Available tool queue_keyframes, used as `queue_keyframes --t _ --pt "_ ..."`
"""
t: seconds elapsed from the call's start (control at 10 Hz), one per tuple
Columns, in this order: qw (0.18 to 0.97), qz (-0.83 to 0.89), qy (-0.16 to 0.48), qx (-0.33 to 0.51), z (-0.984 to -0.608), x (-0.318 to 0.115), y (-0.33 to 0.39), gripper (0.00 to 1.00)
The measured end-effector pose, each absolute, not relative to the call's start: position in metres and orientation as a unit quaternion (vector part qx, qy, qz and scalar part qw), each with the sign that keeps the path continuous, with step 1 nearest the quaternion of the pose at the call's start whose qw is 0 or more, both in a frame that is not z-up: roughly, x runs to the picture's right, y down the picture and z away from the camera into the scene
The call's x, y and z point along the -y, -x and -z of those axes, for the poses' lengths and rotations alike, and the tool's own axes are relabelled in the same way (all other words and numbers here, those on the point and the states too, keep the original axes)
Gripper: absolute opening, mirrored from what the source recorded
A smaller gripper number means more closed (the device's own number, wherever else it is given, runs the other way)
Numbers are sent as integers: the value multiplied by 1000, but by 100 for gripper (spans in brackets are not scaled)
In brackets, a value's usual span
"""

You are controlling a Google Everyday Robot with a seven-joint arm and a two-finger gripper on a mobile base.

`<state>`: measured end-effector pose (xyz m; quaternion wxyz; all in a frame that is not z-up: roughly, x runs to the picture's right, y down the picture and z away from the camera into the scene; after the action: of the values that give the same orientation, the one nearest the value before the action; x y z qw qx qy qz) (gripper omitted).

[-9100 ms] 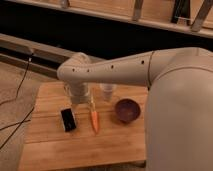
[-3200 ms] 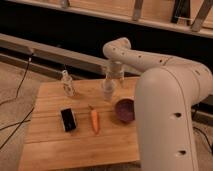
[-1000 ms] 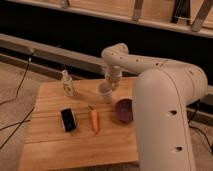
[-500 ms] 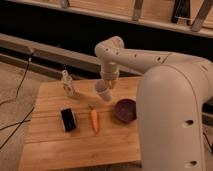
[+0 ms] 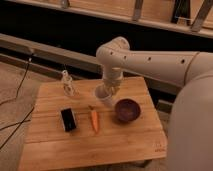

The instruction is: Place the ceramic cup in the ceramic bowl

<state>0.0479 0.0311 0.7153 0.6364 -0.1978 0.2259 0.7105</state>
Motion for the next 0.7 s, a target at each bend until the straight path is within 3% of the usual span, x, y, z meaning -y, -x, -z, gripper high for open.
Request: queue_keyframes --t 0.3,0.7 --pt "624 -727 192 -213 -690 -49 -64 0" --pt "598 -754 192 -192 -694 -69 -92 0"
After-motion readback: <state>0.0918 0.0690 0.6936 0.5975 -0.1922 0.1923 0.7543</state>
